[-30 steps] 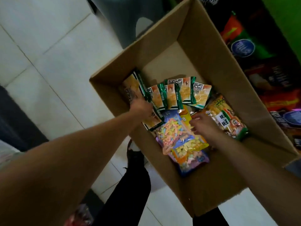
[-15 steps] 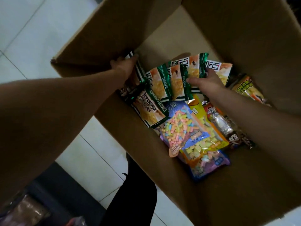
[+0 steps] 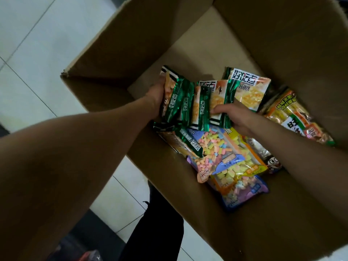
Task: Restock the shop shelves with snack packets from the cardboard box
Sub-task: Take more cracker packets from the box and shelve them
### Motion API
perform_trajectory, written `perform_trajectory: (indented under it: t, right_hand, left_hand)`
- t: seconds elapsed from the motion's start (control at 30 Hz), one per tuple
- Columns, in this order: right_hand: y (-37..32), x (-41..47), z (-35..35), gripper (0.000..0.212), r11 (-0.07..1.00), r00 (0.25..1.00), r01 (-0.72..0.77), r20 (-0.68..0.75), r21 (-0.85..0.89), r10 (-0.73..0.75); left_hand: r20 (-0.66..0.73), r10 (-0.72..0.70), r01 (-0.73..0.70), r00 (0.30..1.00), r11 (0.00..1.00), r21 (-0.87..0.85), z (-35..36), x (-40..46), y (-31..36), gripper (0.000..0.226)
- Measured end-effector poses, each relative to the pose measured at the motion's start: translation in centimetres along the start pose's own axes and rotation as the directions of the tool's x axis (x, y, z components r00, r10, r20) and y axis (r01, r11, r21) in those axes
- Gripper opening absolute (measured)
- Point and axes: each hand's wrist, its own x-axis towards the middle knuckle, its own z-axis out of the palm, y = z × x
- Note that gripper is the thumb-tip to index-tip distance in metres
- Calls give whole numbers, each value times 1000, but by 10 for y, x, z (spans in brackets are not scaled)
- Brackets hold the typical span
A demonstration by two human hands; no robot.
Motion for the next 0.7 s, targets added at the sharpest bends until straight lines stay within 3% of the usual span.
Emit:
perform_trajectory:
  t: [0.07,0.2,0.27,0.4,0.47,0.57,0.6,0.7]
  right_hand:
    - [9,-3,2,67,995,998,-61,33,84,58]
    - [15,-8,7,46,931,985,-156,117,331,124]
    - [16,-10,14,50,925,988,-149,86,350,127]
    - [14,-28,19,34,924,989,-146,74,354,128]
    - [11,-40,16,45,915,991,-136,53,380,125]
    - [10,-57,10,91,902,992,-117,17,415,121]
    - [11,-63,9,97,896,993,-108,0,430,120]
    - [15,-78,8,70,870,987,-94,-68,484,145]
  left_hand:
    - [26,49,-49,998,999,-8,3,4,-9,81]
    - [111,35,-32,993,999,-27,5,8,-19,83]
    - [203,25,-15,979,999,-50,2,5,-21,78]
    - [276,77,-60,958,996,-67,-1,-12,-26,69]
    - [276,94,-78,956,995,-68,0,-24,-25,66]
    - [333,83,-61,939,995,-77,9,-42,-20,67]
    - [360,74,-57,930,997,-57,14,-48,-19,68]
    - [390,17,-30,921,999,28,29,-60,-25,68]
